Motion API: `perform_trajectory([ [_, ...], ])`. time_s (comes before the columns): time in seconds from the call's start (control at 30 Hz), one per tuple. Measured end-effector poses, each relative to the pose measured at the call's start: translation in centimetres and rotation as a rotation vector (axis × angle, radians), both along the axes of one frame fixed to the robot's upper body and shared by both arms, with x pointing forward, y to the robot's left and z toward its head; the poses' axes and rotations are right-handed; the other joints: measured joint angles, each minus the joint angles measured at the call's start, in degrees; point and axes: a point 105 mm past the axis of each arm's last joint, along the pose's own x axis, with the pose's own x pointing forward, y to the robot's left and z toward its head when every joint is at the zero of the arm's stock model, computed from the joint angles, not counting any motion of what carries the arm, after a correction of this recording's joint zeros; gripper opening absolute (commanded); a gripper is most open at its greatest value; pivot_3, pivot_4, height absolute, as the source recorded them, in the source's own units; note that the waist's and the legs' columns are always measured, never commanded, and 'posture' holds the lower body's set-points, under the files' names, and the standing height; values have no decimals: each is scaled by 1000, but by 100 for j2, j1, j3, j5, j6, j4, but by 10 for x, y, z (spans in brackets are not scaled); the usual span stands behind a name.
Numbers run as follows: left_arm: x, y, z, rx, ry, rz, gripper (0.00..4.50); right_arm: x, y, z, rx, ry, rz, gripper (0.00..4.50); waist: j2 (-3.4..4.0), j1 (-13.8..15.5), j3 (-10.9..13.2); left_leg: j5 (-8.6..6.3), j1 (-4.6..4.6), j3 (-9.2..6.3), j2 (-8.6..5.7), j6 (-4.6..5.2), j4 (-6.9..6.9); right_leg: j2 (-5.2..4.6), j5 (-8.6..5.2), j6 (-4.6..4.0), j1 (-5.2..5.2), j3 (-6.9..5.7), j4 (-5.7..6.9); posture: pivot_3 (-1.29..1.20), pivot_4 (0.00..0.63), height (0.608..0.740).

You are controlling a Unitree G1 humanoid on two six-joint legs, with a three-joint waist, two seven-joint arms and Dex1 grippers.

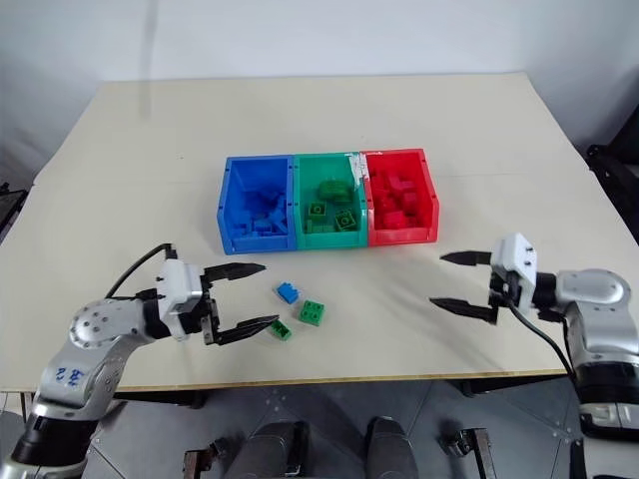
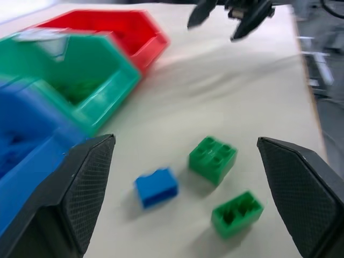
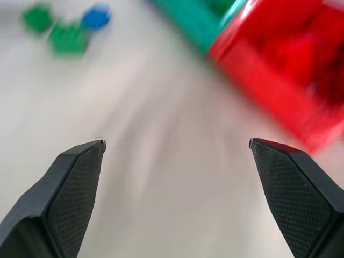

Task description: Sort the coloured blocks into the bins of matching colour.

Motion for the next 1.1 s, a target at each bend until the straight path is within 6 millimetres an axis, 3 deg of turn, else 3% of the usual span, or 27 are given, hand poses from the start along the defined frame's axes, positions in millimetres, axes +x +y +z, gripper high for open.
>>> perform_trajectory([
  [0.17, 4, 0, 0, 1, 6, -8, 4500, 4, 10, 4, 17, -29, 22, 4476, 0, -20, 0, -1, 1, -5, 4, -3, 15, 0, 0, 0, 0, -1, -2, 0, 150, 740],
  [0.3, -3, 17, -11, 21, 29, 29, 4500, 8, 49, 1, 73, 76, 98, 4476, 1, -32, 0, -3, 0, -12, 7, -6, 19, -2, 0, -1, -2, -2, -1, 0, 150, 740],
  [0.47, -16, 58, -21, 16, 65, 172, 4500, 3, 107, 5, 85, 142, 234, 4476, 1, -3, 1, -8, -3, -20, 8, -12, 21, -4, 2, -4, -3, -3, -6, 0, 150, 740],
  [0.6, -33, 80, -31, 44, 99, 236, 4500, -4, 148, 1, 84, 180, 310, 4476, 1, 49, 1, -13, -6, -24, 6, -10, 22, -10, 3, -6, -4, -5, -9, 0, 150, 740],
  [0.73, -50, 81, -37, 58, 126, 216, 4500, -13, 183, -6, 81, 192, 362, 4476, 0, 65, 0, -18, -10, -28, 3, -9, 23, -15, 5, -10, -4, -6, -13, 0, 150, 740],
  [0.87, -58, 79, -35, 69, 105, 206, 4500, -8, 191, -22, 9, 148, 324, 4476, 0, 39, 0, -20, -9, -25, 5, -10, 22, -10, 5, -11, -7, -5, -13, 0, 150, 740],
  [0.97, -63, 77, -36, 69, 97, 199, 4500, -7, 191, -34, -14, 140, 300, 3857, 0, 26, 0, -21, -9, -23, 8, -11, 19, -5, 5, -11, -10, -6, -12, 0, 150, 740],
  [1.1, -64, 75, -35, 71, 85, 194, 4500, -8, 191, -37, -20, 128, 306, 2487, 0, 27, 0, -21, -9, -20, 8, -11, 19, -3, 5, -11, -10, -5, -10, 0, 150, 740],
])
